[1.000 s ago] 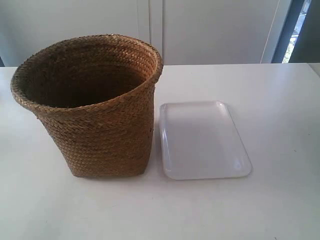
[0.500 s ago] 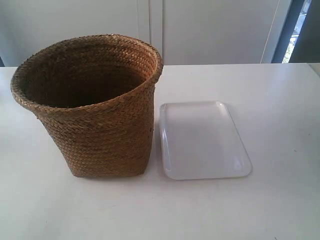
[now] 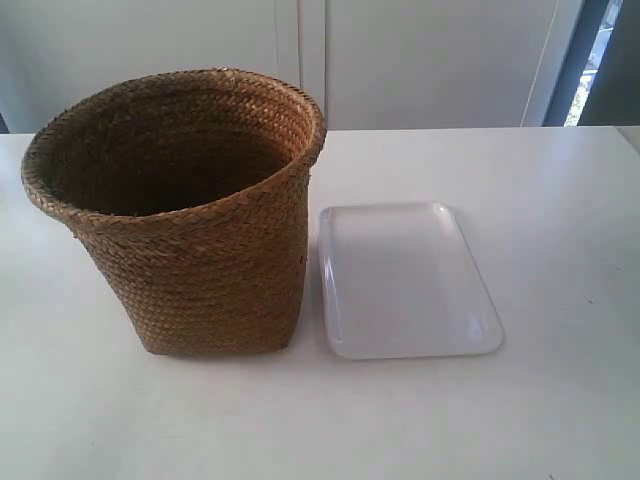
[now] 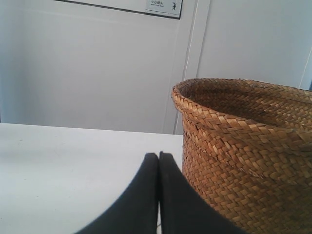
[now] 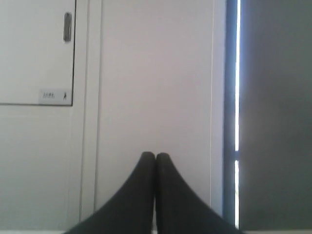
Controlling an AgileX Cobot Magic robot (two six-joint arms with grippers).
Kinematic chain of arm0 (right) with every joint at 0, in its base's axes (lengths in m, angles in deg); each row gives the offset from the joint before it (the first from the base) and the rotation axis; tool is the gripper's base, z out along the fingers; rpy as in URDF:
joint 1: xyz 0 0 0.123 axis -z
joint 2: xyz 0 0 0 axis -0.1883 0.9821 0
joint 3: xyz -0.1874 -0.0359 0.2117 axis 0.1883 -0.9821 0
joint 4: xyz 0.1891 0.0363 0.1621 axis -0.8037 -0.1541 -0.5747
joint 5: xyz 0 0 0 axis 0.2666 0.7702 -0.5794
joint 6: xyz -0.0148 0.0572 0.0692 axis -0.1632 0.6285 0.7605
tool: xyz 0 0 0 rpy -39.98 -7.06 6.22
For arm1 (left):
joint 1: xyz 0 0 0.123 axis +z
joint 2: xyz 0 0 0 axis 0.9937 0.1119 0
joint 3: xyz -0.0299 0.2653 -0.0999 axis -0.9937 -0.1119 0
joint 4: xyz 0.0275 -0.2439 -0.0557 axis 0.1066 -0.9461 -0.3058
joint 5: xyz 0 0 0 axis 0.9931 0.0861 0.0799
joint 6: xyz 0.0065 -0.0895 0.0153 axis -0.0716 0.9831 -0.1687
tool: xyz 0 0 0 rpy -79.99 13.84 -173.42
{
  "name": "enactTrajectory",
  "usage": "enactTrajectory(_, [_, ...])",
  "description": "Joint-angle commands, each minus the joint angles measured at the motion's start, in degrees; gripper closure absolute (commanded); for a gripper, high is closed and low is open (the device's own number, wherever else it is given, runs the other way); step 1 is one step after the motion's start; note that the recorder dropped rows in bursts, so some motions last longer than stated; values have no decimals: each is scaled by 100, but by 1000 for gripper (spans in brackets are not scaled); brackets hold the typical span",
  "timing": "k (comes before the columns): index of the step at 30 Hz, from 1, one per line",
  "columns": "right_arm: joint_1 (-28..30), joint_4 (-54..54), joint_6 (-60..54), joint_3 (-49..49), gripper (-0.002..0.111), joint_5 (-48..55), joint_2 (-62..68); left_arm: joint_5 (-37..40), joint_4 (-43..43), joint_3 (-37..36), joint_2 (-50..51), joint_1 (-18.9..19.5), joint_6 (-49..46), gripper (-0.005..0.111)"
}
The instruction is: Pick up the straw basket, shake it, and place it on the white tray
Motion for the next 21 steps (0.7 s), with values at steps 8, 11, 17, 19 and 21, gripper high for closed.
enactTrajectory(8, [49,-43,2919,-41,108,-427,-33,-53,-13,-27,-20,8,2241,107])
enactTrajectory(11, [49,-43,5244,-41,108,-427,-33,136,-13,-27,-20,8,2124,107])
enactTrajectory(17, [49,-43,5715,-41,108,-89,-33,1389,-24,-27,-20,8,2019,107])
enactTrajectory(19, [49,-43,6080,-41,108,4,-33,1391,-24,-27,-20,8,2145,107])
enactTrajectory(21, [49,-43,6680,-41,108,784,-33,1580,-24,-27,-20,8,2173,107])
